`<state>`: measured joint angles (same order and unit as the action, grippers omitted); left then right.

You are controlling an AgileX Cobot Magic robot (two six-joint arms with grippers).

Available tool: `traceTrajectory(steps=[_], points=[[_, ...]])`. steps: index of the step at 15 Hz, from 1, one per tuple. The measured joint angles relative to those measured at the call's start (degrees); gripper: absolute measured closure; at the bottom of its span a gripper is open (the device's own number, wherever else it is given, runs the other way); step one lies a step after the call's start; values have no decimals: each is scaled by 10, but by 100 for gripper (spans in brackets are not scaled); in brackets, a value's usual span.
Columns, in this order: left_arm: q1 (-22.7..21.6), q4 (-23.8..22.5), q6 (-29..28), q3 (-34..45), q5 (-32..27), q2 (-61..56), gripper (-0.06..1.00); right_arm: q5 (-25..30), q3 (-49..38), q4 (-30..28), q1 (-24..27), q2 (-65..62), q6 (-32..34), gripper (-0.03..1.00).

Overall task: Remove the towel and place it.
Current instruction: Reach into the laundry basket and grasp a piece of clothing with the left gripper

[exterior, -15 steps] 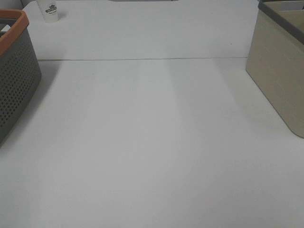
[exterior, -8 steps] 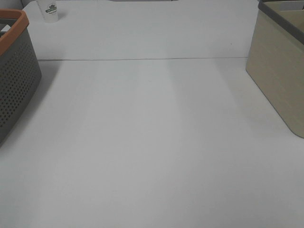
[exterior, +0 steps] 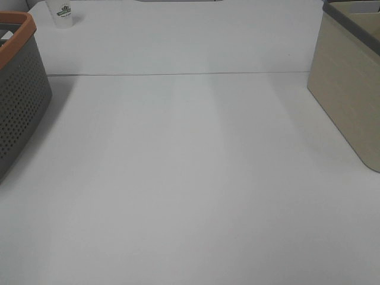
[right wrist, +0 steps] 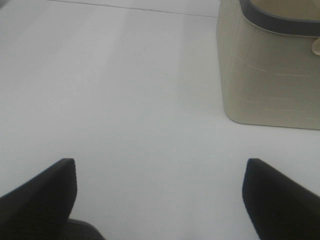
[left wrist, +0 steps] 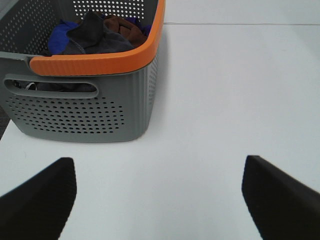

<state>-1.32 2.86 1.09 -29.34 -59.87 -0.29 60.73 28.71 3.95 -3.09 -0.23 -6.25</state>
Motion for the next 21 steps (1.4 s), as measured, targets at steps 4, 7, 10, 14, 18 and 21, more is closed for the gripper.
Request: traceTrajectory(steps=[4,7,10,14,18,21], points=[[0,0,0,0,0,0,11,0,0,0,0,0,0,10],[0,1,0,0,0,0,11,0,0,0,0,0,0,10],[0,2,0,0,0,0,11,0,0,0,0,0,0,10],[0,2,0,0,0,0,11,0,0,0,0,0,0,10],[0,2,0,-11,0,0,11,0,0,0,0,0,0,10],[0,2,0,-28,1,0,11,0,0,0,0,0,0,10]])
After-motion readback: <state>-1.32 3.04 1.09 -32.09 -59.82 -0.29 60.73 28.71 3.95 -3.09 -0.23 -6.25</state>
